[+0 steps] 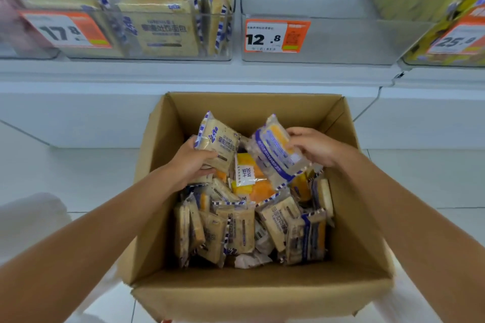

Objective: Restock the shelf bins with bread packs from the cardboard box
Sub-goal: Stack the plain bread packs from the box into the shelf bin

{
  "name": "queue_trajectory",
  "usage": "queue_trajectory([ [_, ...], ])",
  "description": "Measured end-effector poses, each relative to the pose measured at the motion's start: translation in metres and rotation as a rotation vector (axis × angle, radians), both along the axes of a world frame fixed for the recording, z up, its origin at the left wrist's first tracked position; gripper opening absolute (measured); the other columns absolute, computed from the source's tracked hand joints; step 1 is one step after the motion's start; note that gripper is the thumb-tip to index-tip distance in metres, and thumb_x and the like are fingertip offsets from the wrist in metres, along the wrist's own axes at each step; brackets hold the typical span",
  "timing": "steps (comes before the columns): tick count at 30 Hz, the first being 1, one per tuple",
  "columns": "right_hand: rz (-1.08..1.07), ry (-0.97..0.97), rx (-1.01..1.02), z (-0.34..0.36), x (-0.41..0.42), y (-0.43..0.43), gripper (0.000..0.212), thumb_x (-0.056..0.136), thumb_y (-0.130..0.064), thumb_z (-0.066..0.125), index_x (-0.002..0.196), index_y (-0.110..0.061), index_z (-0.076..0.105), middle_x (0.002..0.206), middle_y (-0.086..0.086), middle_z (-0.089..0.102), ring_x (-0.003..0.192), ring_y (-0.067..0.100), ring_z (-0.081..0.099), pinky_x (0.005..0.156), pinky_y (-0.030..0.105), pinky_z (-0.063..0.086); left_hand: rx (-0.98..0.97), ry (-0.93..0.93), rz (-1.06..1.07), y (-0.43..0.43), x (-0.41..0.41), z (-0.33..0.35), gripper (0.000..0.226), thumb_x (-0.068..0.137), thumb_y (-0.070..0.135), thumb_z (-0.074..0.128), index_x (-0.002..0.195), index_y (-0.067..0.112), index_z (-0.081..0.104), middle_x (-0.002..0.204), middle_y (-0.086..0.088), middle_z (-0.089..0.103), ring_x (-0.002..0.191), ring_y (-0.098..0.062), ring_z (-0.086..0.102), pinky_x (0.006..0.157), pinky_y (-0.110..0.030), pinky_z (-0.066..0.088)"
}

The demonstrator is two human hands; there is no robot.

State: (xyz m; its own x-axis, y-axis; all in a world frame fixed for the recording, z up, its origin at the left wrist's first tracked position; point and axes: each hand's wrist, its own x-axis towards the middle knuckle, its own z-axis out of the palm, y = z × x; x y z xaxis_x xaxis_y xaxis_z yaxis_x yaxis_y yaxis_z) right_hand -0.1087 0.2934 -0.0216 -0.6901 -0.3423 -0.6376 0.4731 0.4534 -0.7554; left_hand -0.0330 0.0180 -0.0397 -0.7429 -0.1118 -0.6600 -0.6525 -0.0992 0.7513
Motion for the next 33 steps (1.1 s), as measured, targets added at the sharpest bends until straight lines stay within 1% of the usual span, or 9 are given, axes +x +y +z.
queue_trajectory([
  [3,0.160,0.021,-0.057,0.032,-0.005,-0.015,0.035,0.093,-0.006,0.056,0.124,-0.022,0.062,0.113,0.007,0.071,0.104,0.025,0.068,0.089,0.043,0.055,0.052,0.059,-0.049,0.005,-0.001,0.015,0.039,0.093,0.025,0.066,0.129,0.021,0.051,0.114,-0.005,0.072,0.100,-0.022,0.071,0.088,-0.040,0.057],
  [8,0.258,0.213,0.019,0.066,0.002,-0.051,0.026,0.090,-0.012,0.063,0.110,-0.028,0.068,0.108,-0.002,0.073,0.105,0.016,0.067,0.098,0.040,0.049,0.111,0.118,-0.270,0.010,0.002,0.048,0.058,0.081,0.057,0.060,0.126,0.020,0.058,0.113,-0.004,0.073,0.107,-0.022,0.069,0.094,-0.042,0.054],
  [14,0.006,0.851,-0.018,0.113,0.032,-0.072,0.029,0.091,-0.008,0.063,0.114,-0.026,0.066,0.107,-0.018,0.067,0.091,-0.008,0.063,0.081,0.009,0.049,0.290,0.066,-0.009,-0.023,0.013,0.066,0.069,0.090,0.072,0.032,0.126,0.020,0.060,0.115,-0.010,0.072,0.108,-0.024,0.068,0.093,-0.039,0.055],
  [17,0.339,1.043,0.159,0.100,0.049,-0.087,0.036,0.091,-0.008,0.062,0.120,-0.028,0.066,0.123,-0.020,0.060,0.114,-0.005,0.054,0.101,0.011,0.038,0.444,0.054,0.039,-0.023,0.017,0.079,0.072,0.083,0.073,0.044,0.127,0.018,0.060,0.121,-0.014,0.069,0.111,-0.027,0.067,0.089,-0.038,0.057],
  [20,0.429,0.812,0.097,0.087,0.053,-0.095,0.042,0.090,-0.006,0.061,0.125,-0.029,0.063,0.142,-0.016,0.049,0.132,-0.004,0.038,0.109,0.017,0.026,0.453,0.084,0.079,-0.017,0.019,0.087,0.044,0.087,0.035,0.068,0.125,0.015,0.058,0.129,-0.016,0.063,0.105,-0.031,0.069,0.085,-0.040,0.059],
  [24,0.003,0.444,0.012,0.085,0.039,-0.088,0.065,0.084,-0.039,0.071,0.142,-0.030,0.043,0.134,-0.019,0.043,0.126,0.004,0.041,0.101,0.022,0.035,0.475,0.126,0.111,-0.024,0.025,0.089,0.035,0.091,0.008,0.062,0.125,0.010,0.054,0.128,-0.016,0.062,0.105,-0.033,0.069,0.086,-0.047,0.058],
  [27,-0.042,0.111,-0.176,0.076,0.029,-0.088,0.060,0.078,-0.050,0.072,0.130,-0.022,0.056,0.126,-0.003,0.065,0.118,0.017,0.059,0.109,0.047,0.040,0.544,0.138,0.078,-0.024,0.028,0.096,0.034,0.090,0.010,0.061,0.124,0.013,0.056,0.127,-0.017,0.062,0.109,-0.037,0.066,0.091,-0.052,0.055],
  [29,-0.017,0.077,-0.222,0.078,0.028,-0.095,0.040,0.089,-0.038,0.064,0.124,-0.019,0.059,0.118,0.004,0.069,0.112,0.021,0.064,0.104,0.048,0.046,0.445,0.160,0.001,-0.024,0.026,0.103,0.035,0.088,0.023,0.065,0.122,0.018,0.058,0.124,-0.014,0.065,0.111,-0.034,0.066,0.094,-0.054,0.053],
  [33,0.158,0.252,-0.002,0.089,0.025,-0.102,0.043,0.091,-0.048,0.058,0.125,-0.021,0.057,0.115,-0.001,0.069,0.102,0.015,0.067,0.091,0.037,0.054,0.281,0.207,-0.044,-0.037,0.023,0.112,0.049,0.080,0.044,0.067,0.121,0.018,0.060,0.119,-0.011,0.070,0.102,-0.026,0.071,0.084,-0.041,0.059],
])
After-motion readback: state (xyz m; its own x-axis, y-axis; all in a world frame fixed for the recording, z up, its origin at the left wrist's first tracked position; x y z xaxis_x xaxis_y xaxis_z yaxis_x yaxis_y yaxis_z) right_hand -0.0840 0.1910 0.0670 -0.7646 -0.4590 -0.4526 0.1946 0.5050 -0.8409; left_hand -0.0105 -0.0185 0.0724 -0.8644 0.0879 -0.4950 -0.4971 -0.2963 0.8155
